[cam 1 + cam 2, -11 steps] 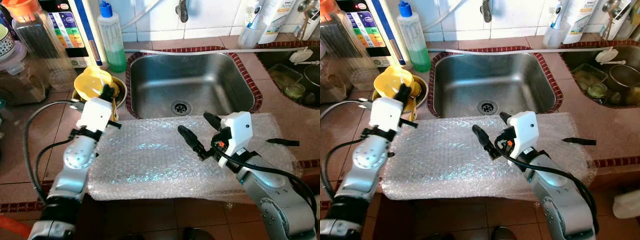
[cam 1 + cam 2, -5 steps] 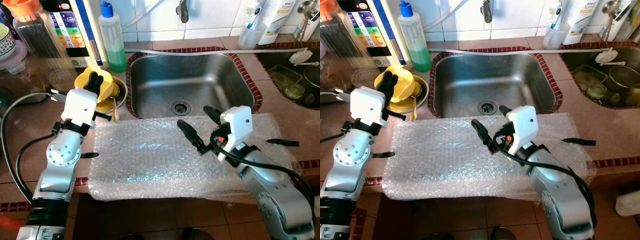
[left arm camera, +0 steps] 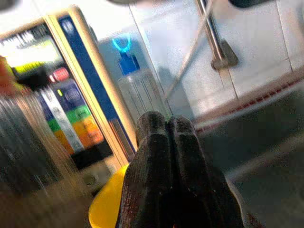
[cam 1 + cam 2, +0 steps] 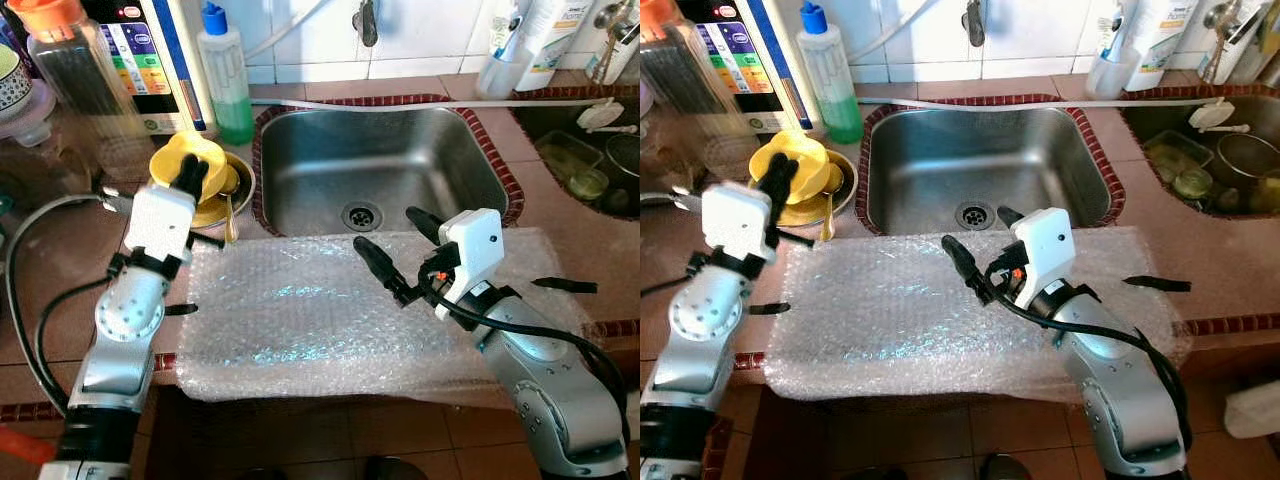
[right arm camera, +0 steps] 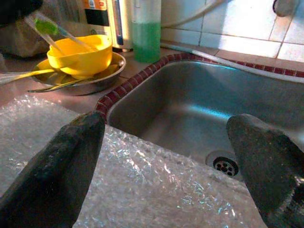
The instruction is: Kitchen organization
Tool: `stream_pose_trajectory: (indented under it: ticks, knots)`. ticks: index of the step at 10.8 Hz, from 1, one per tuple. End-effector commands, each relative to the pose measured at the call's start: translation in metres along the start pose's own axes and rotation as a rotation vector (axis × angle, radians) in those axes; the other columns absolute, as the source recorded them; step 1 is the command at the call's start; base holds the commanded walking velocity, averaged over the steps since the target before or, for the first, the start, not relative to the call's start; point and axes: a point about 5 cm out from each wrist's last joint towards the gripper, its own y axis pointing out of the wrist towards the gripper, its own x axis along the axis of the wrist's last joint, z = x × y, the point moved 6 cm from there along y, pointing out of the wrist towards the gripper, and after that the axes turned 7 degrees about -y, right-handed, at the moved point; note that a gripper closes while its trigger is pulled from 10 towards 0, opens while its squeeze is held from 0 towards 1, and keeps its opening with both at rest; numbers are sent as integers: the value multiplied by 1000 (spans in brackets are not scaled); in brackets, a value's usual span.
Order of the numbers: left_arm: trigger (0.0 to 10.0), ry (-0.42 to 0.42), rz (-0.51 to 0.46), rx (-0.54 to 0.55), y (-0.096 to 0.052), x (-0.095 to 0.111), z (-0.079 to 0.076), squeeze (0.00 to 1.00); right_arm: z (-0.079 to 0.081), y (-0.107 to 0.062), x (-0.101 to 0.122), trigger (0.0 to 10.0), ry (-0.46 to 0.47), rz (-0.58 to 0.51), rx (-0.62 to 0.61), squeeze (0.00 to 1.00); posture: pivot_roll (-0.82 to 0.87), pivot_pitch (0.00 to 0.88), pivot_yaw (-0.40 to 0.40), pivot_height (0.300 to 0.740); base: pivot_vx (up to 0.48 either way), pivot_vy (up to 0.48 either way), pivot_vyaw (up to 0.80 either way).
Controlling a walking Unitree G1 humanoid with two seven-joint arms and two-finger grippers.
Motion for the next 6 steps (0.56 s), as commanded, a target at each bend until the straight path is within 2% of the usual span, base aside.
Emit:
stream_pose_trajectory:
  ticks: [1, 4, 5, 6]
  knots:
    - [0, 5, -51, 4, 6, 16, 5, 0, 2, -1, 0, 10000, -33, 0, 11, 0, -202, 166, 16, 740, 0, 0, 0]
    - [0, 18, -115, -54, 16, 40, -4, 0, -2, 2, 0, 10000, -109, -6, 18, 0, -196, 167, 18, 740, 0, 0, 0]
    - [0, 30, -89, -84, 13, 31, -10, 0, -6, 3, 0, 10000, -124, -8, 11, 0, -195, 169, 18, 740, 0, 0, 0]
    - [3490, 23, -68, -70, 11, 27, -7, 0, -8, 4, 0, 10000, -131, -10, 7, 0, -196, 170, 19, 740, 0, 0, 0]
